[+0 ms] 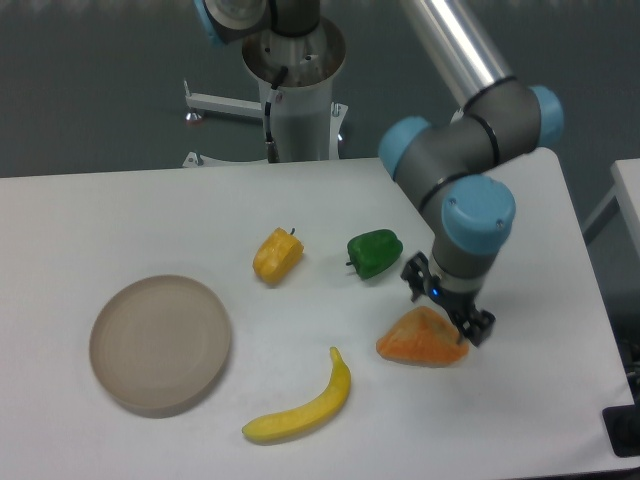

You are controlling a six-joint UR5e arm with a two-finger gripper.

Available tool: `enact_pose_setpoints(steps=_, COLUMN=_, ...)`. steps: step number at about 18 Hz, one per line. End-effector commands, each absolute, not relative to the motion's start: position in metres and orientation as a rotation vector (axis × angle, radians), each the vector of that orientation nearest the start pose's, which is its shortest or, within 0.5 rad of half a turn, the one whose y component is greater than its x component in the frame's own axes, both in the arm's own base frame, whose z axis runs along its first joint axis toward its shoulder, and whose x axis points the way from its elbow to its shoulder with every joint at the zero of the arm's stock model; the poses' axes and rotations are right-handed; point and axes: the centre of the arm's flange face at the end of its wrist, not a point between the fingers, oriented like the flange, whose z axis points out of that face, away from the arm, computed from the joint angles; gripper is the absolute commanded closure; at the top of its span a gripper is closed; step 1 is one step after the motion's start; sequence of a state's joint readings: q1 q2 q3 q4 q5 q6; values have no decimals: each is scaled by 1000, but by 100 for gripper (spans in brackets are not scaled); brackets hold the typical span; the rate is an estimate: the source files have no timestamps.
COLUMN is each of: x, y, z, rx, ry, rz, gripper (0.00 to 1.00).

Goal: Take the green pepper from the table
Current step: 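Move the gripper from beside the orange wedge toward the green pepper, then lower the open gripper over the green pepper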

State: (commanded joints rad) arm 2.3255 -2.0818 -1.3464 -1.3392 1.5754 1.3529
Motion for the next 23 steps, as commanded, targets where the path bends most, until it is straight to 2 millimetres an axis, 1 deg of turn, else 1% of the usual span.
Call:
enact_pose_setpoints(steps=3, x=-347, y=566, z=312, rx=-3009, ry=1059, rz=-121, gripper=0)
enact_pose_setpoints(steps=5, x=-334, y=552, z=312, rx=-3007, ry=1076, rz=-145, gripper=0)
enact_pose_setpoints(steps=6, x=-330, y=546, z=317, rx=-3006, ry=1073, rz=-144, gripper=0)
enact_pose_setpoints(steps=7, x=-326, y=541, z=315, rx=-3010, ry=1075, rz=-154, gripper=0)
enact_pose_setpoints(steps=9, x=-318, y=532, z=306, rx=-3018, ry=1075, rz=-190, gripper=0)
enact_pose_setpoints(steps=11, x=-317, y=526, z=297, rx=-3023, ry=1064, rz=-211, gripper=0)
enact_pose_setpoints(steps=13, x=-314, y=527, z=301, rx=-3019, ry=1068, rz=-199, gripper=0)
enact_pose_setpoints(steps=19, x=-314, y=526, z=297, rx=-3020, ry=1071, rz=-200, gripper=0)
enact_pose_setpoints(steps=23, x=-314, y=529, z=291, rx=-3007, ry=1074, rz=-156, gripper=0)
